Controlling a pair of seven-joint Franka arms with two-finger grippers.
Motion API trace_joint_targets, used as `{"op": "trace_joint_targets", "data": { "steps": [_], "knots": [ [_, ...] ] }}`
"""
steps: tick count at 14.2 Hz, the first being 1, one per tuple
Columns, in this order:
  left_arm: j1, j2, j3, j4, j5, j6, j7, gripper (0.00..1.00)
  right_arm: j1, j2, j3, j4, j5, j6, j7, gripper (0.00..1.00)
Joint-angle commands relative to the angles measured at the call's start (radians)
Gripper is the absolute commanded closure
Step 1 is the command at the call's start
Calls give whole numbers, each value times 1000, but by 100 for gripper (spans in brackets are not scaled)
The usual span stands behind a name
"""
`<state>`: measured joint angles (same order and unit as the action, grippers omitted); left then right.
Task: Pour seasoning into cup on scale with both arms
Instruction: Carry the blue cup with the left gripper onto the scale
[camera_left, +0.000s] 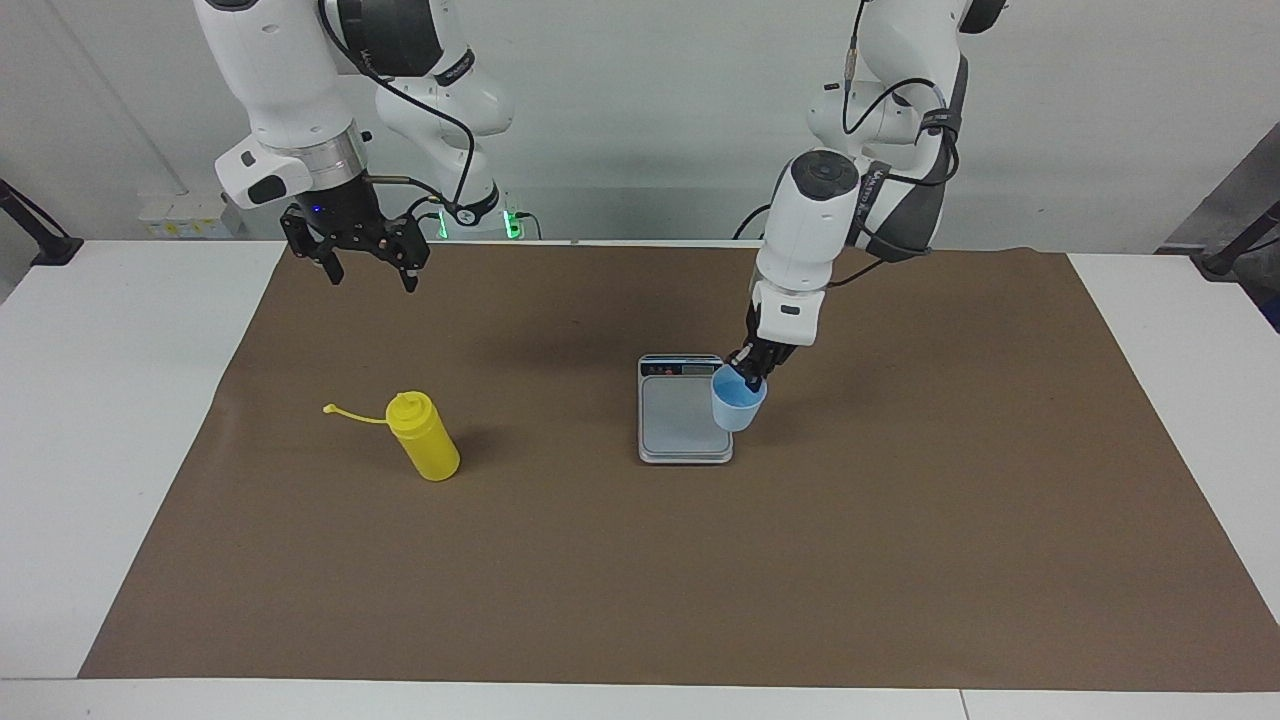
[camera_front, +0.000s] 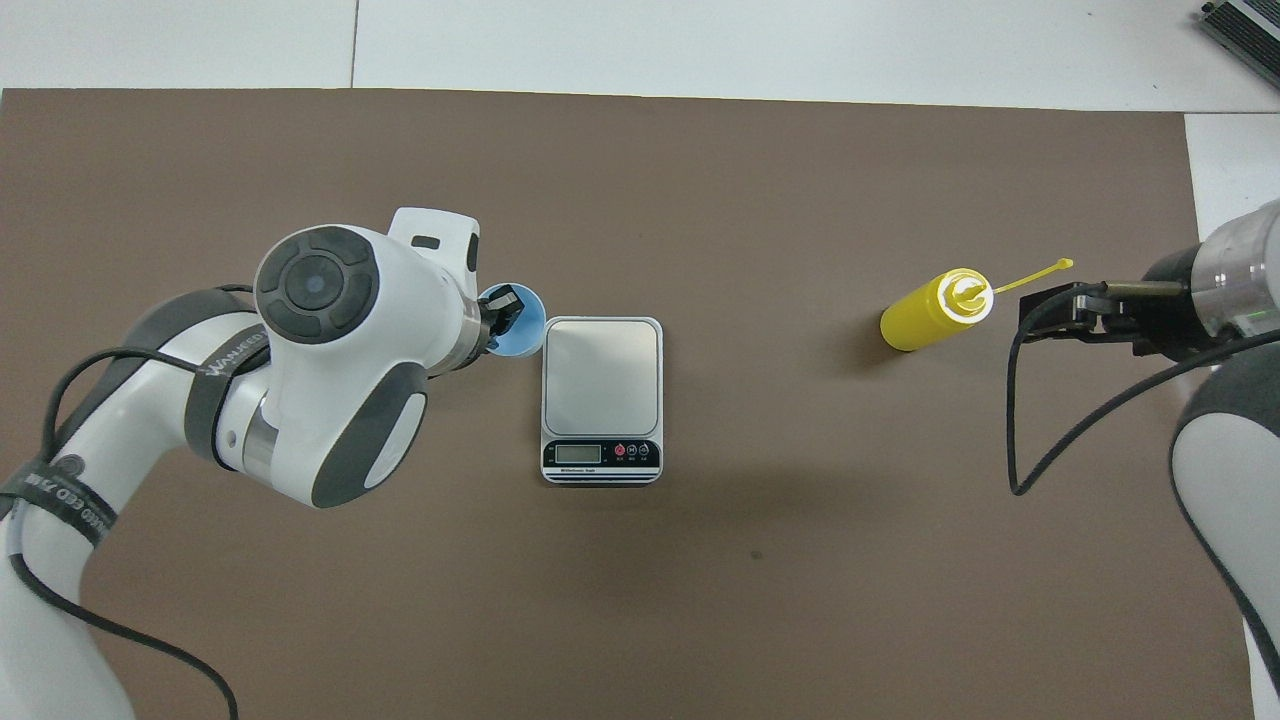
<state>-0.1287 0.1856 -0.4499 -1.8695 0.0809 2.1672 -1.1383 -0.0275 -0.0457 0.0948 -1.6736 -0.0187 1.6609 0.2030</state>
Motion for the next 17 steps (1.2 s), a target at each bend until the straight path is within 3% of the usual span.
{"op": "trace_joint_targets", "data": {
  "steps": [1, 12, 17],
  "knots": [
    [-14, 20, -18, 21, 23, -23, -34, 99, -14, -16, 0, -14, 20, 0, -16, 0],
    [-55, 26, -39, -22, 28, -7, -70, 100, -17, -16, 0, -14, 20, 3, -14, 0],
    [-58, 92, -39, -31, 117, 48, -124, 100, -17, -16, 0, -17, 20, 7, -5, 0]
  ]
}}
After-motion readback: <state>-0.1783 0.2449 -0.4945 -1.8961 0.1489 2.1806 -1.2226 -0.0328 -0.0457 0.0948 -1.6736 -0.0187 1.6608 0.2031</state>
